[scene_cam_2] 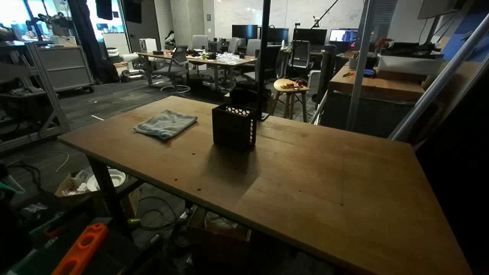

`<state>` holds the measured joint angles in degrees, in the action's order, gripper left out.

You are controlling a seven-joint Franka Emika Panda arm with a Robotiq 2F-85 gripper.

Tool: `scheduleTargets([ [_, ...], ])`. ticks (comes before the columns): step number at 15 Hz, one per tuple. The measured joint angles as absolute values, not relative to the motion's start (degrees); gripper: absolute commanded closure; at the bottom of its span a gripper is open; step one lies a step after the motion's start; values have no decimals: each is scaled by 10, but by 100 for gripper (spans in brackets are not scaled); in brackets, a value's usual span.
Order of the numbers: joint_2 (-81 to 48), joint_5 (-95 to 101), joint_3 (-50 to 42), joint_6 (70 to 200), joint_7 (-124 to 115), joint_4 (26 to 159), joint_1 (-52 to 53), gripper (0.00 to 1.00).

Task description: Pick up the cloth and put it in the box

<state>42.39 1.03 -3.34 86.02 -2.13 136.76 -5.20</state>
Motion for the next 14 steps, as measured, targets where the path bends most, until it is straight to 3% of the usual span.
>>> scheduleTargets([
  [14, 427, 10, -33, 861, -21, 1359, -52, 0],
])
